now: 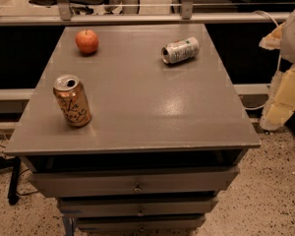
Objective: Place 7up can upright
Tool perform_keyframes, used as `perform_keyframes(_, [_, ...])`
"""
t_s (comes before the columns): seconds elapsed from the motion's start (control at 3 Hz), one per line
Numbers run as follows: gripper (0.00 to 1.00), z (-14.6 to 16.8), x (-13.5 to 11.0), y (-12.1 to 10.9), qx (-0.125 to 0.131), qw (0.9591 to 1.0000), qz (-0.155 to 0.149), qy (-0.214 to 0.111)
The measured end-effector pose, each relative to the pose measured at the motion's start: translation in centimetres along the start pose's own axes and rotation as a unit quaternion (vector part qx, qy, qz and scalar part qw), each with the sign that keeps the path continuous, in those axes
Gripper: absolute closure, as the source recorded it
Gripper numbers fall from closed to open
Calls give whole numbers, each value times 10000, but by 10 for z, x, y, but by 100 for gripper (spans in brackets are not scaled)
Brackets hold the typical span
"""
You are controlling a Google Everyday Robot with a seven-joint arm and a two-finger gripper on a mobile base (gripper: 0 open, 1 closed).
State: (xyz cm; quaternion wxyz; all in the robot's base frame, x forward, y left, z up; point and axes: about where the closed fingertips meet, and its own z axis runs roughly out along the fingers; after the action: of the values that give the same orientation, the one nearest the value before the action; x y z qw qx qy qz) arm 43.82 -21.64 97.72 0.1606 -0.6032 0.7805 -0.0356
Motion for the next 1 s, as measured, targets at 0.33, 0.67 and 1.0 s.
perform_keyframes(0.33, [0, 0, 0, 0, 0, 10000, 0, 0])
perform_keyframes(0.67, [0, -5, 3, -11, 7, 9998, 79, -160])
perform_keyframes(1.0, [0, -7, -8, -50, 256, 9977, -24, -631])
